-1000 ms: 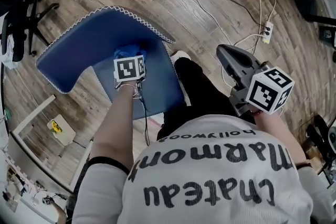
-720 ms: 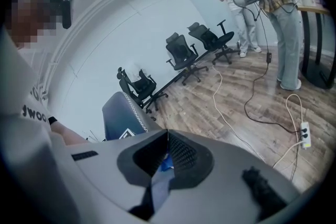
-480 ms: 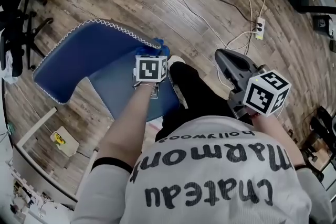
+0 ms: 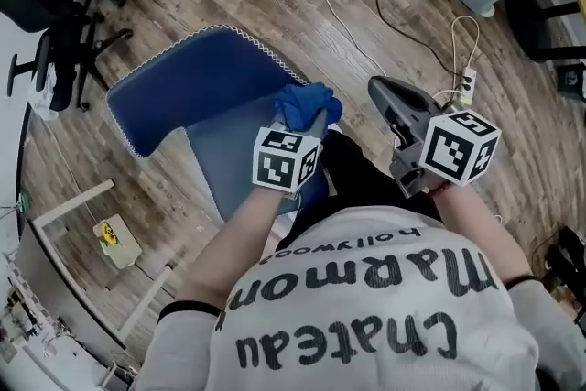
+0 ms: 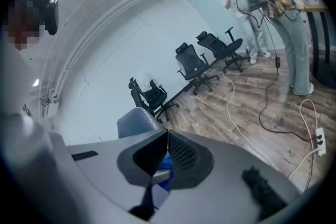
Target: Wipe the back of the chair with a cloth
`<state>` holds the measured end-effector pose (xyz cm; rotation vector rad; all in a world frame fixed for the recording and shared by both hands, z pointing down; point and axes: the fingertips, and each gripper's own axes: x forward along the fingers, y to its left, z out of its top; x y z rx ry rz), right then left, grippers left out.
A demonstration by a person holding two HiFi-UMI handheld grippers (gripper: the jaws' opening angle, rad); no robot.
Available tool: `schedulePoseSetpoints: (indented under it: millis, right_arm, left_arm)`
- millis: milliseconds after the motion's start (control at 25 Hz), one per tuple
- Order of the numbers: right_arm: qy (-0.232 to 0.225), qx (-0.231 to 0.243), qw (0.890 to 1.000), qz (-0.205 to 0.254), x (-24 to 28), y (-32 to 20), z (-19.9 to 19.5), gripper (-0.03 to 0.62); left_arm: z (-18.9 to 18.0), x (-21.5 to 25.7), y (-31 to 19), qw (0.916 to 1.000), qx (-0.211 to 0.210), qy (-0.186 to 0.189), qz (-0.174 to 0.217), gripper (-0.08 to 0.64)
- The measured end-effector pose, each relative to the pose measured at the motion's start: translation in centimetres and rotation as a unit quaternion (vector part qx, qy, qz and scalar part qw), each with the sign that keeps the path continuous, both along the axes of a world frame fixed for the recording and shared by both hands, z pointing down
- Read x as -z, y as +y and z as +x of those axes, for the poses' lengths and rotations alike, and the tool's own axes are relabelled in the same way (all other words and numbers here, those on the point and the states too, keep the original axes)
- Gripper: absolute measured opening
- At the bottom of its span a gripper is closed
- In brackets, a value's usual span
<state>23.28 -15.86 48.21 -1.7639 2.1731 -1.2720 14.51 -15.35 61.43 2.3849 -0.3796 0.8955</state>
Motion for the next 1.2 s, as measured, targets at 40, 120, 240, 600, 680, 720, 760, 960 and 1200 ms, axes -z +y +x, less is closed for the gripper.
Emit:
schedulePoseSetpoints:
  millis: [40, 120, 240, 600, 680, 720, 760, 960, 1200]
  right_arm:
    - [0.005, 0.005, 1.000, 0.011, 0.8, -0.5, -0.5, 0.015]
    - [0.015, 0.014, 0.999, 0.036, 2.6, -1.5, -1.6, 0.015]
    - [0.027, 0.029, 0.996, 0.076, 5.8, -3.0, -4.4, 0.015]
    - [0.054, 0.082, 0.968, 0.233, 19.8, -3.0, -15.8, 0.015]
    - [0.042, 0.095, 0.953, 0.284, 24.1, -2.1, -18.4, 0.015]
    - [0.038, 0.097, 0.945, 0.309, 26.1, -1.5, -19.5, 0.015]
    - [0.037, 0.096, 0.939, 0.330, 27.8, -0.6, -20.3, 0.015]
    - [0.049, 0.078, 0.918, 0.386, 33.5, 4.4, -22.2, 0.015]
    - [0.090, 0.074, 0.918, 0.379, 33.6, 9.3, -22.9, 0.015]
  left_arm:
    - [-0.8, 1.7, -1.1, 0.9995, 0.020, 0.014, 0.020, 0.037]
    - [-2.7, 5.4, -3.7, 0.9953, 0.057, 0.042, 0.067, 0.037]
    - [-6.5, 11.7, -6.6, 0.9832, 0.097, 0.079, 0.133, 0.037]
    - [-20.9, 30.3, -5.7, 0.9231, 0.183, 0.183, 0.284, 0.037]
    - [-23.8, 34.1, -4.5, 0.9053, 0.195, 0.213, 0.312, 0.037]
    - [-25.1, 35.8, -3.7, 0.8968, 0.200, 0.228, 0.323, 0.037]
    - [-26.3, 37.3, -2.6, 0.8893, 0.202, 0.241, 0.332, 0.037]
    - [-31.3, 43.0, 2.5, 0.8537, 0.212, 0.285, 0.381, 0.037]
    - [-33.7, 42.9, 6.6, 0.8481, 0.232, 0.270, 0.392, 0.037]
